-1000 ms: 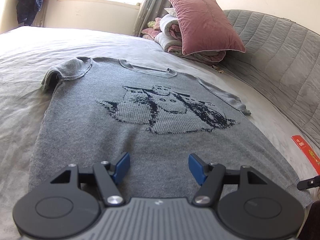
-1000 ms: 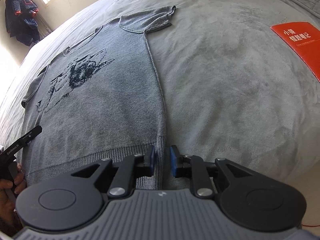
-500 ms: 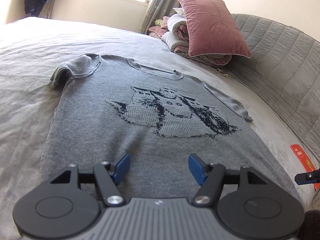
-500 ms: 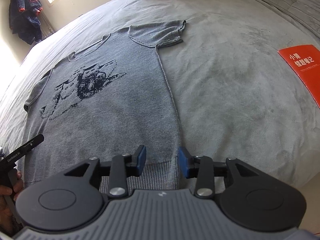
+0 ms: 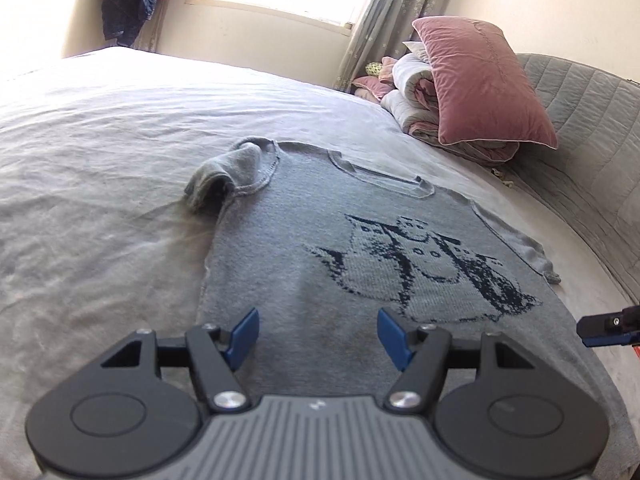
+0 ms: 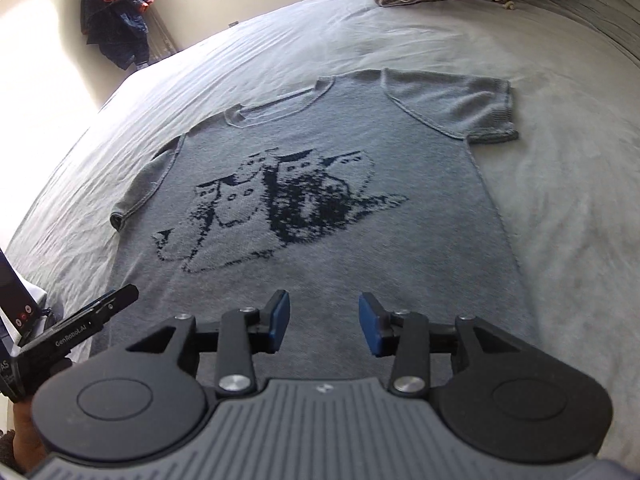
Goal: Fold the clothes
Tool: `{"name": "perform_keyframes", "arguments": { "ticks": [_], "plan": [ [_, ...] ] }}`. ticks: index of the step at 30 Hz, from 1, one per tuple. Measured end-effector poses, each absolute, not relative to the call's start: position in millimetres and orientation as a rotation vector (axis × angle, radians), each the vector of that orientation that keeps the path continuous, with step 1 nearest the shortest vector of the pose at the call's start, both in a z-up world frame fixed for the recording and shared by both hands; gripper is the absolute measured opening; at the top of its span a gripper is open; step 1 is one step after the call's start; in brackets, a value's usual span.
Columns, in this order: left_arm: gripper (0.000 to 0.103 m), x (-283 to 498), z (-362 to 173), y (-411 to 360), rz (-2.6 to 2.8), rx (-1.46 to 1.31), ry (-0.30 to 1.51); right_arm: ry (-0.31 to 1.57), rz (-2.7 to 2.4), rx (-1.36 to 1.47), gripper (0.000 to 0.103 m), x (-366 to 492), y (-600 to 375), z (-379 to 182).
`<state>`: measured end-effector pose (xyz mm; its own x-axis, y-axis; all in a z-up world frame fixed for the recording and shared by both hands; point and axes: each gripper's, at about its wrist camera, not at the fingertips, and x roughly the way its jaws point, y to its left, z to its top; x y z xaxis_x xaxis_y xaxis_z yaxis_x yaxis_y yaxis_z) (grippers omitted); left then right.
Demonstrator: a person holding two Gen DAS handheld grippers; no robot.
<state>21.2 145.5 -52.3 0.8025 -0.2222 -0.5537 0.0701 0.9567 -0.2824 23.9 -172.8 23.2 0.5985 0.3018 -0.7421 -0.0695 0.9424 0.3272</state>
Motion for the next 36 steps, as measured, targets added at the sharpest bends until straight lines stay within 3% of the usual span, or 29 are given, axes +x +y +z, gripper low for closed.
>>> {"name": "perform_keyframes", "arguments": {
  "ticks": [8,14,27,33,35,36],
  "plan": [
    [0.067,32,-53,188,-0.089,-0.367,0.639,0.869,0.431,0.304,0.043,92,-82,10],
    [0.067,61,-59,223,-0.081,-0.617,0.685,0.825,0.551,0.301,0.043,137,-34,5],
    [0.064,149,-80,231,-0.005,-0.934,0.633,0.75,0.585,0.492,0.043,206,-49,-40],
    [0.031,172,-76,224,0.095,-0.895,0.573,0.799,0.624,0.67,0.043,219,-73,-66],
    [0.012,180,-71,220,0.117,-0.85,0.568,0.8,0.636,0.71,0.043,221,-78,-67],
    [0.011,182,-67,217,0.13,-0.814,0.561,0.8,0.637,0.721,0.043,221,-78,-68]
  ]
}}
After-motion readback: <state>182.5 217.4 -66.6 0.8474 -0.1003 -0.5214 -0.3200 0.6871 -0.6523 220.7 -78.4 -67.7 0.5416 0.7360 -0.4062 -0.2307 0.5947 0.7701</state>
